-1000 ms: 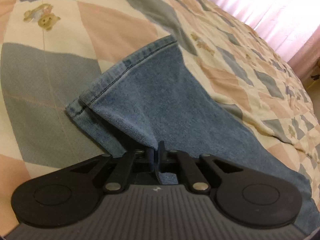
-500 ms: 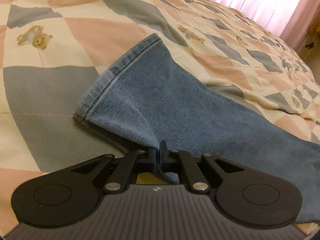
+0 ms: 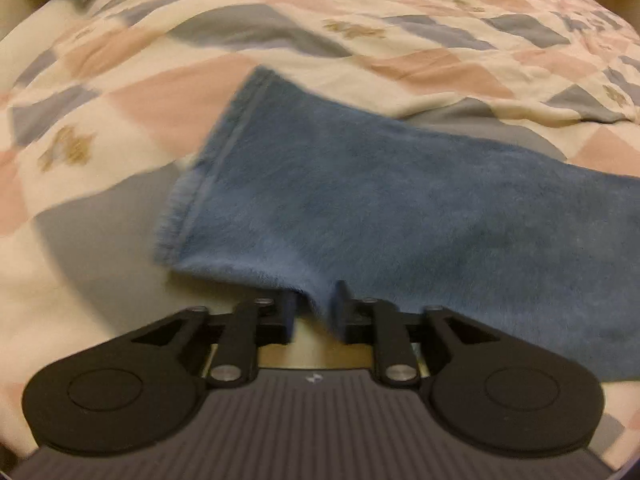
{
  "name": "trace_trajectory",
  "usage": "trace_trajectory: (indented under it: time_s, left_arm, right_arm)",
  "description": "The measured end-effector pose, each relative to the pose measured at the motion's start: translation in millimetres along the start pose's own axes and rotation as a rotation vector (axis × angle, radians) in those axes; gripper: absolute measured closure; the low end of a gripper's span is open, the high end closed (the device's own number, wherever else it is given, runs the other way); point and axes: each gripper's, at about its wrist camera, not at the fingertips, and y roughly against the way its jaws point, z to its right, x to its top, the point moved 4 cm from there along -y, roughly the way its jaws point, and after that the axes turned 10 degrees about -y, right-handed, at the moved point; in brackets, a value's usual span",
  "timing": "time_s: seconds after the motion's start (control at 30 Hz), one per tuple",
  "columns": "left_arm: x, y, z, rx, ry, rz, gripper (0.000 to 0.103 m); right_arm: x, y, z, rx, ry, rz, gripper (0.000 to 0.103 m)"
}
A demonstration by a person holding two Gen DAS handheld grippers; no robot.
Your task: Fold clothes
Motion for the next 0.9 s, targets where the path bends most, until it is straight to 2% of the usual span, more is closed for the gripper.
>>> trace_trajectory:
  time_s: [0.1, 0.17, 0.2, 0.27, 0.33, 0.4, 0.5, 0.57, 0.67, 0.77, 0.9]
  left_arm:
    - [-6, 24, 0, 0.010, 0.091, -0.015, 0.088]
    - [3, 39, 31, -0.049, 0.057, 0.038, 0.089]
    - [12, 44, 61, -0.111, 0.001, 0.080, 0.089]
    - [32, 49, 129, -0.252, -0.132, 0.159, 0.089]
    - [51, 49, 199, -0.423, -0.221, 0.236, 0.089]
    - [69, 47, 270, -0.582, -0.304, 0.290, 0.089]
    - [83, 43, 361, -0.720, -0.439, 0.350, 0.089]
    - [88, 34, 417, -0.784, -0.532, 0.355, 0.089]
    - [87, 8, 469, -0.709, -0.640, 0.350, 0.091]
    - [95, -1, 474, -0.703, -0.611, 0.329, 0.095]
    - [102, 31, 457, -0.750, -0.564, 0.411, 0.095]
  right_arm:
    - [-4, 10, -29, 0.044, 0.173, 0.098, 0.050]
    - [-6, 17, -49, 0.073, 0.288, 0.164, 0.051]
    - [-8, 20, -59, 0.088, 0.346, 0.197, 0.052]
    - [-11, 22, -80, 0.122, 0.454, 0.251, 0.062]
    - [-15, 8, -104, 0.169, 0.539, 0.270, 0.062]
    - [-16, -13, -121, 0.178, 0.608, 0.272, 0.063]
    - [-14, -57, -121, 0.127, 0.645, 0.179, 0.063]
    - [-13, -78, -117, 0.142, 0.638, 0.128, 0.061]
    - [-8, -87, -119, 0.152, 0.655, 0.095, 0.061]
    - [-4, -89, -110, 0.145, 0.636, 0.100, 0.065]
    - [1, -91, -95, 0.134, 0.598, 0.114, 0.065]
